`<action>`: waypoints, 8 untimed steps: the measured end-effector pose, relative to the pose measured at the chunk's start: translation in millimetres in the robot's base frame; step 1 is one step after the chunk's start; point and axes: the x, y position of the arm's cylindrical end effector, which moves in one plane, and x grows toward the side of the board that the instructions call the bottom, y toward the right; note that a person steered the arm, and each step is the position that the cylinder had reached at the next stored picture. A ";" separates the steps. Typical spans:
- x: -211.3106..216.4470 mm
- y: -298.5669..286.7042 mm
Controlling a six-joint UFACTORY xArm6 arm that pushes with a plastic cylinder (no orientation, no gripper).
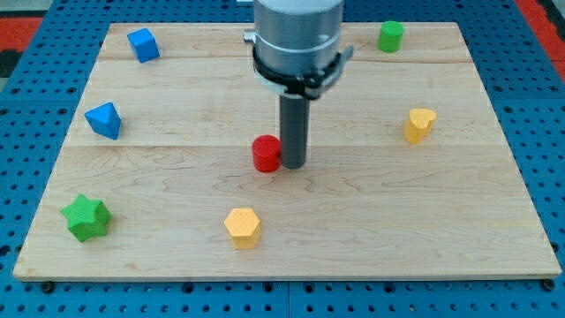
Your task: Push the green circle near the red circle
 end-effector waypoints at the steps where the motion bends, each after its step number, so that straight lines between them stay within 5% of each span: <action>1: -43.9 50.7; 3: -195.8 232.7; 4: -238.7 238.3; 5: -261.4 181.3; 6: -243.9 117.0; 8: -251.2 171.7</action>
